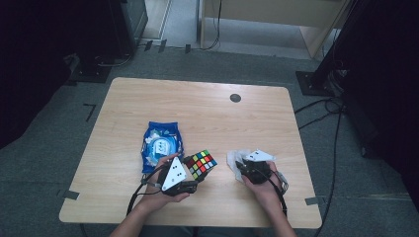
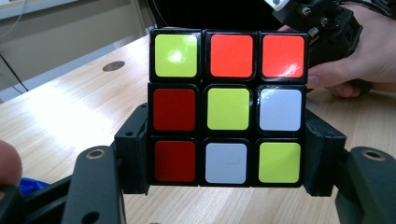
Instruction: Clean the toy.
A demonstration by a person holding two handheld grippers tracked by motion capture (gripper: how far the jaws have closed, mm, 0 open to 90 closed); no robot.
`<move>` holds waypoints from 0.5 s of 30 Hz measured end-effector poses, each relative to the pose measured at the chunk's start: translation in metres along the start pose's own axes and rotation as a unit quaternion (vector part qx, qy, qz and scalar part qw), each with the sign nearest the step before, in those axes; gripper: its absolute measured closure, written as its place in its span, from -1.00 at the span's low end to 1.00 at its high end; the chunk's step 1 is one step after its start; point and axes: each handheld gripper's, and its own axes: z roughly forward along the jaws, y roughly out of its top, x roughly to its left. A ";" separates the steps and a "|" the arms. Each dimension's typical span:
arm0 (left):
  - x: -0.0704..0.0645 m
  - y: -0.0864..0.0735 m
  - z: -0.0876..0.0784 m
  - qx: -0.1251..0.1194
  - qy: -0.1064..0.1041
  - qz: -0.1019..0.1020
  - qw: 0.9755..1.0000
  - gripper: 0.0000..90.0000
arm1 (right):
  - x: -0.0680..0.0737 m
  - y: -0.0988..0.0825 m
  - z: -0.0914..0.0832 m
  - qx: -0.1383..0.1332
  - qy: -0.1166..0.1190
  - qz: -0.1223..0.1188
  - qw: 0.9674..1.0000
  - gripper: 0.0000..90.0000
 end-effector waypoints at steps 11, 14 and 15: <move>-0.003 -0.002 0.004 0.005 -0.005 0.001 1.000 -0.25 | 0.031 0.034 -0.055 -0.133 0.077 0.017 0.988 0.92; -0.007 -0.001 0.006 0.005 -0.010 0.003 1.000 -0.25 | 0.051 0.047 -0.077 -0.186 0.121 0.002 0.975 0.92; -0.008 -0.001 0.006 0.005 -0.012 0.006 1.000 -0.25 | 0.057 0.050 -0.082 -0.199 0.135 -0.001 0.971 0.92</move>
